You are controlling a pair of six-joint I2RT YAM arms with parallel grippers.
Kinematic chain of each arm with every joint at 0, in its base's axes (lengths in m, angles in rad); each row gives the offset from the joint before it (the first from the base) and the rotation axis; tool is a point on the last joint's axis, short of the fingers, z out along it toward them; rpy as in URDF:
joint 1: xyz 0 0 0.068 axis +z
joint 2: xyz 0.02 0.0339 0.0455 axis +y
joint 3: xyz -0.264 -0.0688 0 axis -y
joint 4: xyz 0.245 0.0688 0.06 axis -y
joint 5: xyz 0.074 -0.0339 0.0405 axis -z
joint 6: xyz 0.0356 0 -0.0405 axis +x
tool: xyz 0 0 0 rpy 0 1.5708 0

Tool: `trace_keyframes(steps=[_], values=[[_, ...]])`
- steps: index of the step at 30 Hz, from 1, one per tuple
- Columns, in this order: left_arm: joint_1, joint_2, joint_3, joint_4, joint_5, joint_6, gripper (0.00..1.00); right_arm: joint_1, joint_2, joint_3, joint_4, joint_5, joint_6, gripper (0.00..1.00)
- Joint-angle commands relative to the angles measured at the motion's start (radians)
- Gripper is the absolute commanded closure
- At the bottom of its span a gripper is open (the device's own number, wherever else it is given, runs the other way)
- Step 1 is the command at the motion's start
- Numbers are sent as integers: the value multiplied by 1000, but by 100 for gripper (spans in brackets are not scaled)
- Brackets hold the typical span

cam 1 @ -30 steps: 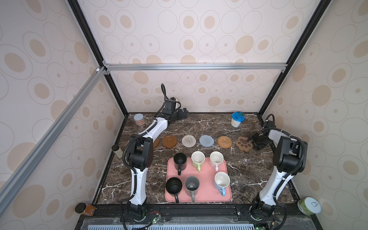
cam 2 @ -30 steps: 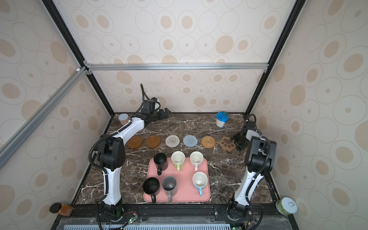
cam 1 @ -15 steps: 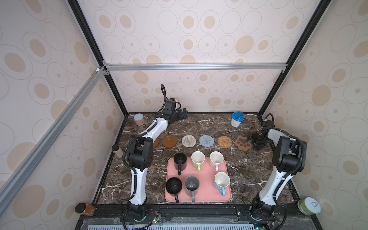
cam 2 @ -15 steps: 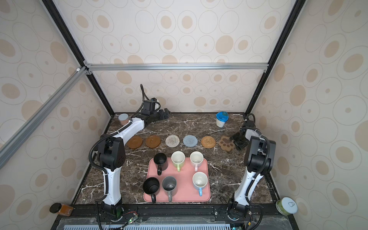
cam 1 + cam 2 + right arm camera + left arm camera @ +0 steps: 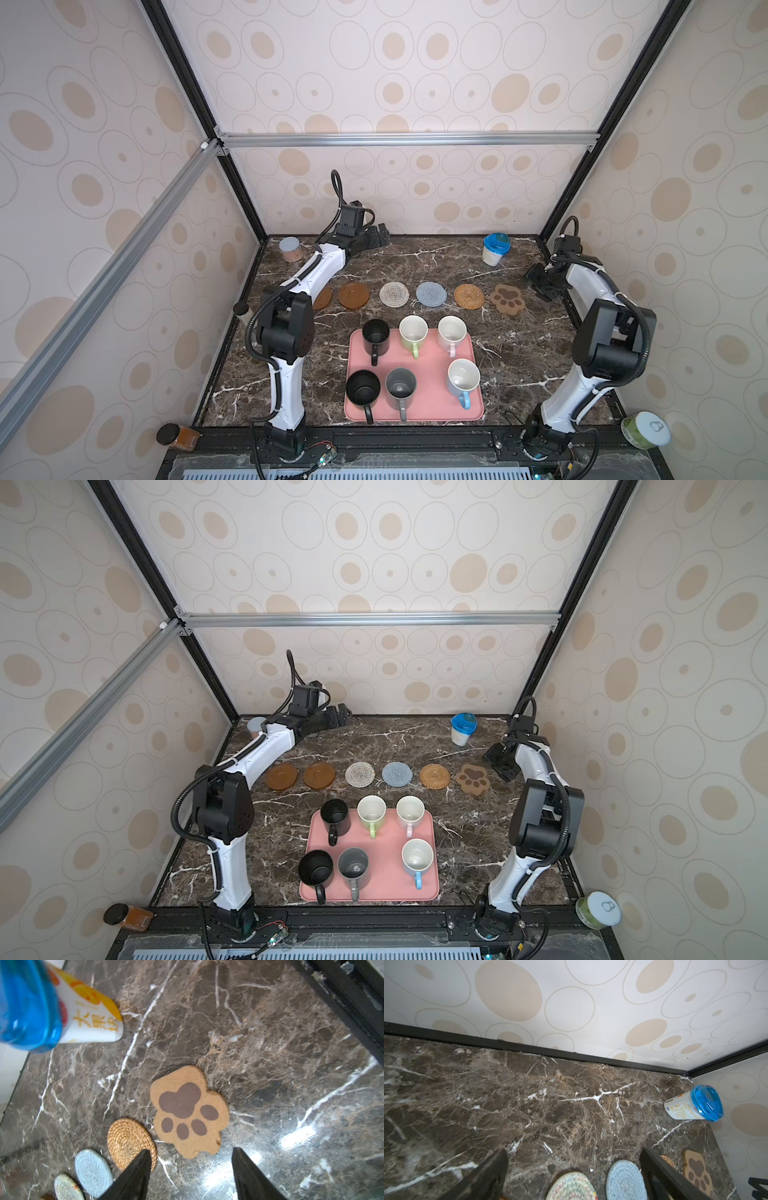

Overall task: Place cups on coasters
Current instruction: Move the coaster to the top-right of the table, then pick up the cup from the tray.

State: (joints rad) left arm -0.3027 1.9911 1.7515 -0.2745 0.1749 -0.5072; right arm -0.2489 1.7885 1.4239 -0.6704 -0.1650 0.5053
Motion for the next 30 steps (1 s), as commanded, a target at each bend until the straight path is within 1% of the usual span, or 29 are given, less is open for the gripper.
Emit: trace_keyframes(steps=[1,4,6,8,10,13,18,22,26,30], values=[[-2,-125,-101,41,-43,43,0,28,-87,-54,-16,-3,-101,34],[-4,-230,-233,90,-50,25,0,43,-138,-72,-12,-28,-128,35],[-8,-301,-322,143,-46,55,0,68,-177,-83,-7,-46,-168,34],[-9,-355,-392,175,-82,62,0,96,-212,-89,-8,-45,-197,34],[-10,-394,-440,183,-89,50,0,117,-241,-89,-30,-56,-195,34],[-12,-432,-479,170,-69,33,0,144,-279,-90,-64,-83,-192,33],[-15,-491,-522,148,-77,46,0,207,-348,-104,-129,-77,-222,33],[-18,-536,-562,138,-72,45,0,238,-402,-121,-188,-86,-245,33],[-36,-601,-637,152,-78,56,0,266,-454,-147,-220,-98,-250,33],[-41,-660,-747,212,-87,73,0,329,-487,-166,-255,-101,-264,33]])
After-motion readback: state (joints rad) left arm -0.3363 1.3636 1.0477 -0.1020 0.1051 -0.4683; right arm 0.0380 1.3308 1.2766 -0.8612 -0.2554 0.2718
